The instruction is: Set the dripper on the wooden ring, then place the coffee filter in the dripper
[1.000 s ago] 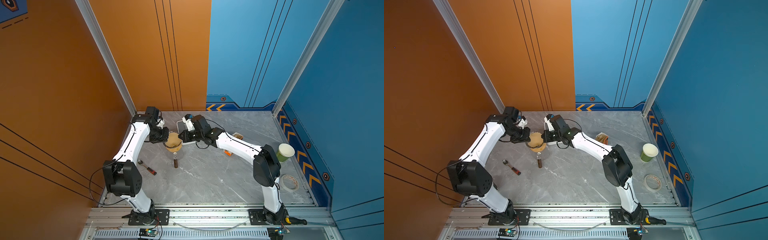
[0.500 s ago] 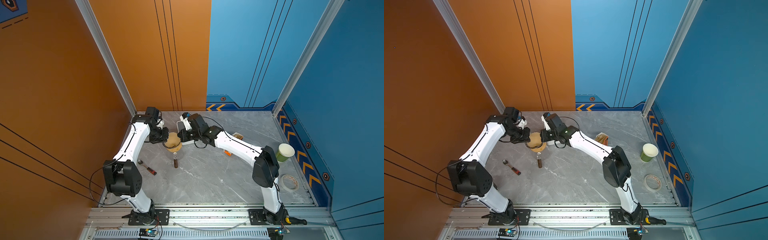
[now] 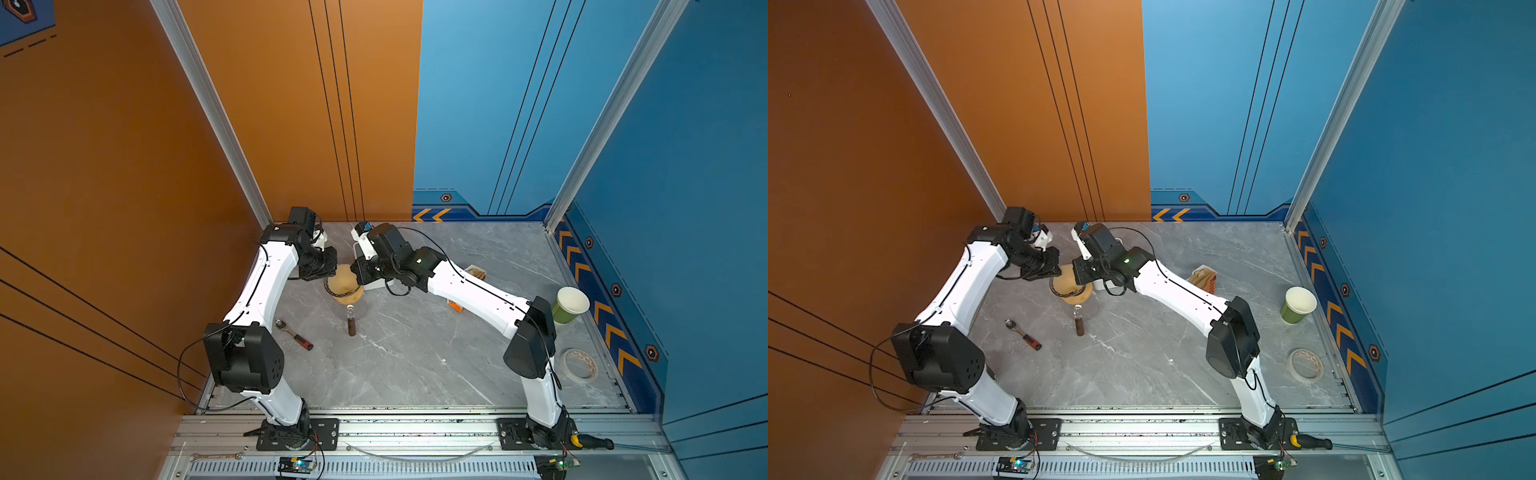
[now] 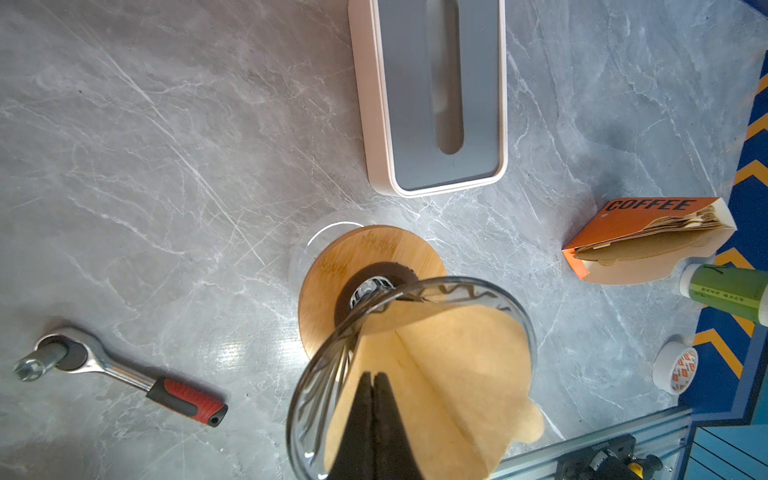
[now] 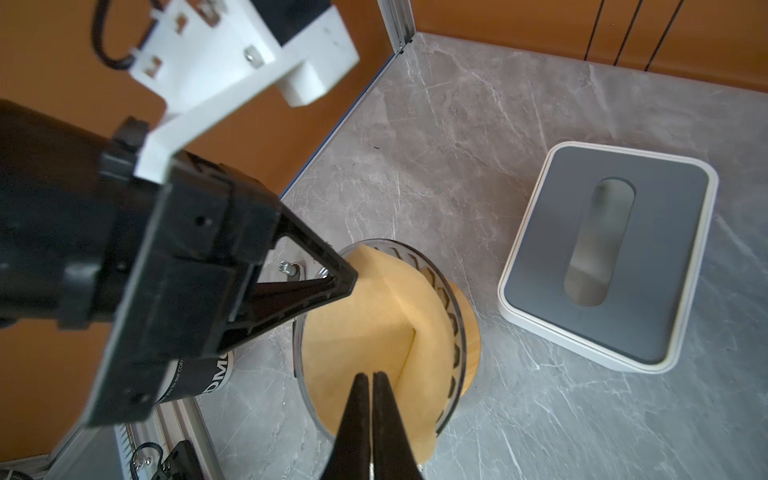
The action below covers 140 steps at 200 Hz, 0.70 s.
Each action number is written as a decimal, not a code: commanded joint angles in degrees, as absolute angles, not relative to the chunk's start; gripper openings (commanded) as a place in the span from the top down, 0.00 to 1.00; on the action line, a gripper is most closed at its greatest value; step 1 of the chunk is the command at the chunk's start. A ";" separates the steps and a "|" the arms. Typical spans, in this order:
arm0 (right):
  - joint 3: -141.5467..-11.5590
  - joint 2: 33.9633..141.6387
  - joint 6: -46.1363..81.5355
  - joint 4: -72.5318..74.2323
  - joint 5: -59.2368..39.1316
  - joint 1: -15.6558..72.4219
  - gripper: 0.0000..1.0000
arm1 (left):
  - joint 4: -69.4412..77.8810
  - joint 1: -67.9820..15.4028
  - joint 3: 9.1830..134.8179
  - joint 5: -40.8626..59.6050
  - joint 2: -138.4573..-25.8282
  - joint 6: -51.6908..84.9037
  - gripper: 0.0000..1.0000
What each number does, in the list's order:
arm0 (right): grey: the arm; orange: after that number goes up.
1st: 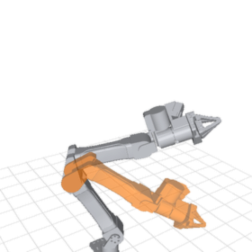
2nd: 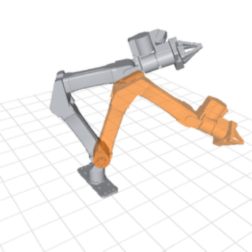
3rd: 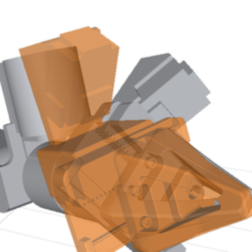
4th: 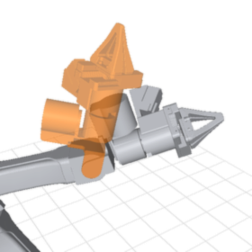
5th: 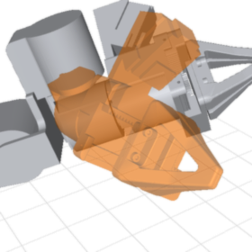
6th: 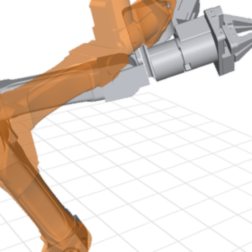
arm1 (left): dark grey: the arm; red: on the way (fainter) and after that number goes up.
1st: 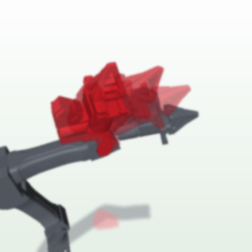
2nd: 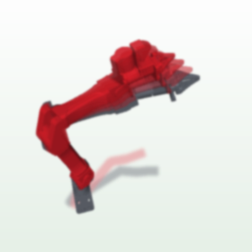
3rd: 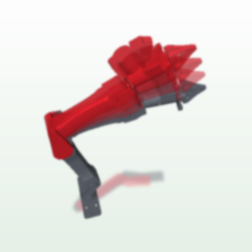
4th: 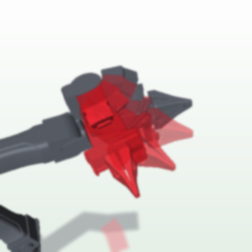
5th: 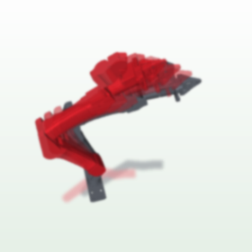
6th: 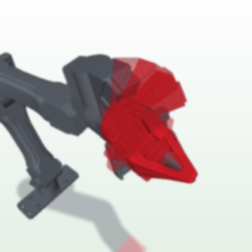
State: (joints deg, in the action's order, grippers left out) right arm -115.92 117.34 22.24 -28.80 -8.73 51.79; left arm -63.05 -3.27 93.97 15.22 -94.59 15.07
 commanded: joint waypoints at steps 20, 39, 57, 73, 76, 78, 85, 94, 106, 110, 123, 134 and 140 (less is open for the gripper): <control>-122.34 122.99 20.39 -35.61 -8.25 53.19 1.00 | -63.47 -2.91 95.45 14.96 -94.24 15.47 0.99; -125.65 125.48 20.26 -38.53 -7.59 53.52 1.00 | -63.46 -2.73 95.14 14.96 -94.44 15.47 0.99; -127.44 126.96 20.13 -40.29 -6.60 53.77 1.00 | -63.48 -2.64 95.10 14.95 -94.46 15.38 0.99; -128.03 127.65 19.95 -41.16 -5.97 54.01 1.00 | -63.46 -2.55 95.01 14.89 -94.66 15.30 0.99; -128.10 127.70 19.89 -41.28 -5.84 54.02 1.00 | -63.50 -2.55 95.02 14.87 -94.70 15.29 0.99; -128.13 127.77 19.87 -41.41 -5.83 54.05 1.00 | -63.51 -2.50 95.03 14.92 -94.74 15.29 0.99; -128.30 127.86 19.78 -41.83 -5.60 54.07 1.00 | -63.47 -2.57 95.01 14.86 -94.91 15.29 0.99; -128.56 127.95 19.64 -42.32 -5.34 54.10 1.00 | -63.47 -2.55 95.02 14.86 -95.25 15.29 0.99; -128.84 128.08 19.36 -43.06 -5.12 54.12 1.00 | -63.46 -2.55 95.10 14.60 -95.83 15.29 0.99; -128.97 128.07 19.26 -43.42 -5.07 54.17 1.00 | -63.50 -2.55 95.10 14.46 -96.01 15.29 0.99; -129.28 128.23 18.91 -44.16 -4.77 54.23 1.00 | -63.48 -2.55 95.10 14.16 -96.65 15.29 0.99; -129.58 128.23 18.61 -44.81 -4.75 54.23 1.00 | -63.45 -2.55 95.10 13.98 -97.22 15.21 0.99; -129.93 128.38 18.40 -45.21 -4.77 54.22 1.00 | -63.45 -2.55 95.10 13.89 -97.44 15.21 0.99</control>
State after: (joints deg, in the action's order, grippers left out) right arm -127.87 128.16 20.27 -41.50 -6.35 54.02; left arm -62.96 -3.20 93.97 14.98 -95.79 15.05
